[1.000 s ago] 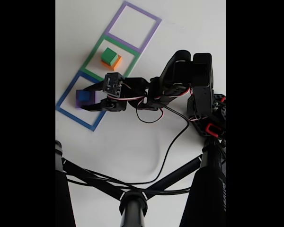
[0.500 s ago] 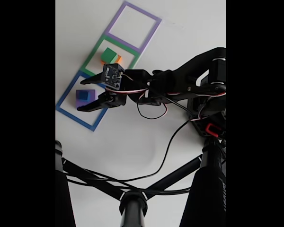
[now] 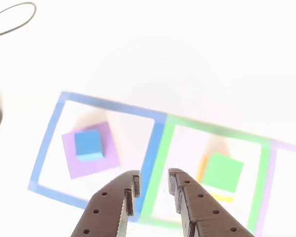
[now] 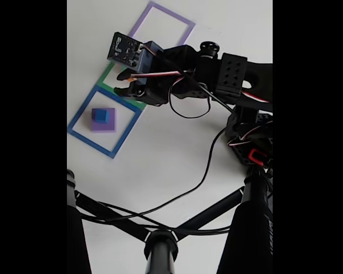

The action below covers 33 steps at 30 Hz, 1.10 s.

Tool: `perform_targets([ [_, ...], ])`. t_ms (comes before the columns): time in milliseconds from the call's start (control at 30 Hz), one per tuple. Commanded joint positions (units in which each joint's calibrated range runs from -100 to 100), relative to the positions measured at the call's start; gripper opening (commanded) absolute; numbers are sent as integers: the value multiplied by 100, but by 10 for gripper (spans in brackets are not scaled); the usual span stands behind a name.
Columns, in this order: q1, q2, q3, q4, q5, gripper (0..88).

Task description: Tower of hanoi

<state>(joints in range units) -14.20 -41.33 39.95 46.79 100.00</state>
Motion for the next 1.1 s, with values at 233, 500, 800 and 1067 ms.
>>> perform_targets([
  [233, 720, -102, -3695, 4123, 0, 1],
  [500, 1037, -30, -4331, 4827, 0, 4],
  [800, 1372, -740, -1895, 3013, 0, 152],
  [1067, 1861, -1443, 1114, 196, 0, 273],
])
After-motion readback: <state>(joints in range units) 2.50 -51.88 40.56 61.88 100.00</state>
